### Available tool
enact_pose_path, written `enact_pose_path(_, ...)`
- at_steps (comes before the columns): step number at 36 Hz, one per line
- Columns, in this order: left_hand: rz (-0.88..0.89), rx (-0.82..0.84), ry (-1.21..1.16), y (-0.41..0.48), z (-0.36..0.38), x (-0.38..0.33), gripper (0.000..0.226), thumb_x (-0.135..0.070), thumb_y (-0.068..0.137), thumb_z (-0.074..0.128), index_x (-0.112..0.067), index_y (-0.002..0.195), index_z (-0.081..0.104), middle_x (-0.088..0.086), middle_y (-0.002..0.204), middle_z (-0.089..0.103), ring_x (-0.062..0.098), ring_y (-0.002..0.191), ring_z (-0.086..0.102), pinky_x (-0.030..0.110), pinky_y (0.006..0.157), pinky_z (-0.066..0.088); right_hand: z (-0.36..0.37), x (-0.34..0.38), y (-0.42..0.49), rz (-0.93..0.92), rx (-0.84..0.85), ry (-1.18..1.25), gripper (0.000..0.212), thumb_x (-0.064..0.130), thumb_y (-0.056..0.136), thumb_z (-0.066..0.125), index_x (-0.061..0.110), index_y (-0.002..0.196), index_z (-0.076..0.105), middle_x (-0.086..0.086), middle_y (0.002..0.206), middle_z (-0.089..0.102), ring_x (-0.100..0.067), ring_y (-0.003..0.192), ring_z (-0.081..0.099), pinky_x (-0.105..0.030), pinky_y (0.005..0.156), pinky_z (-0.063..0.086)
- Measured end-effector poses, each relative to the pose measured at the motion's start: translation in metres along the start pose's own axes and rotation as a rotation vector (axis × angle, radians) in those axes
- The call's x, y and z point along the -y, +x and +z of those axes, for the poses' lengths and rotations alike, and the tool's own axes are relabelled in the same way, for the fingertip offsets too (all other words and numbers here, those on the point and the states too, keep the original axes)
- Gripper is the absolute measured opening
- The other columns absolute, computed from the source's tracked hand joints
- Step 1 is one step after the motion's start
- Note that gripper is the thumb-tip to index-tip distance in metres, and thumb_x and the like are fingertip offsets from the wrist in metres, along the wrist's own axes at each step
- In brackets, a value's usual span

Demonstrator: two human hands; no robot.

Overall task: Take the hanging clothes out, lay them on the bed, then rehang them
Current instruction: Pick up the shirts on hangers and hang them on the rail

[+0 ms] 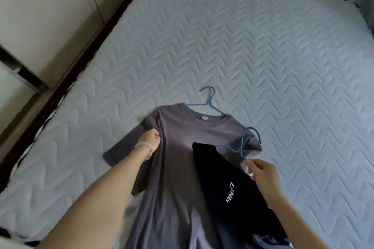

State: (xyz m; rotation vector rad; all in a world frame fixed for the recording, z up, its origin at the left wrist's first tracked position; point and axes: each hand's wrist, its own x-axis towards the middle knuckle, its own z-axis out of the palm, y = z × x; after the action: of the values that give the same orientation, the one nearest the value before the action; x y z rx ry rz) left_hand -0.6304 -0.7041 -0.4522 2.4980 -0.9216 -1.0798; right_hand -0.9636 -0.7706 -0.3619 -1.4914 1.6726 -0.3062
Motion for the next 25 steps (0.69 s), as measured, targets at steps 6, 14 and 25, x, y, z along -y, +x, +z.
enact_pose_path(6,0.260,-0.031,0.224,0.106,0.005,-0.047,0.041,-0.017,0.090,0.049,-0.010,0.130,0.048,0.013,0.138,0.048,0.032,0.124,0.048,0.041,0.105,0.039,0.022,-0.020,0.028,0.077,-0.088,-0.072,0.020,0.028,0.086,0.061,0.020,0.069,0.067,-0.001,0.064,0.065,-0.021,0.062,0.060,-0.035,0.063,0.047)
enact_pose_path(14,0.326,0.044,0.514,0.163,0.023,-0.078,0.047,-0.023,0.090,0.046,-0.008,0.133,0.036,0.010,0.145,0.034,0.032,0.130,0.036,0.044,0.102,0.037,0.027,-0.063,0.024,0.219,-0.102,-0.011,0.020,0.017,0.090,0.059,0.019,0.071,0.067,0.006,0.048,0.056,-0.011,0.048,0.051,-0.025,0.055,0.042)
enact_pose_path(25,0.242,0.218,0.208,0.175,0.032,-0.063,0.035,-0.030,0.088,0.052,-0.020,0.121,0.046,0.015,0.122,0.059,0.035,0.105,0.059,0.035,0.082,0.044,0.036,-0.074,-0.007,0.337,-0.084,0.038,0.019,0.018,0.091,0.057,0.020,0.077,0.071,0.000,0.058,0.060,-0.017,0.063,0.059,-0.041,0.080,0.051)
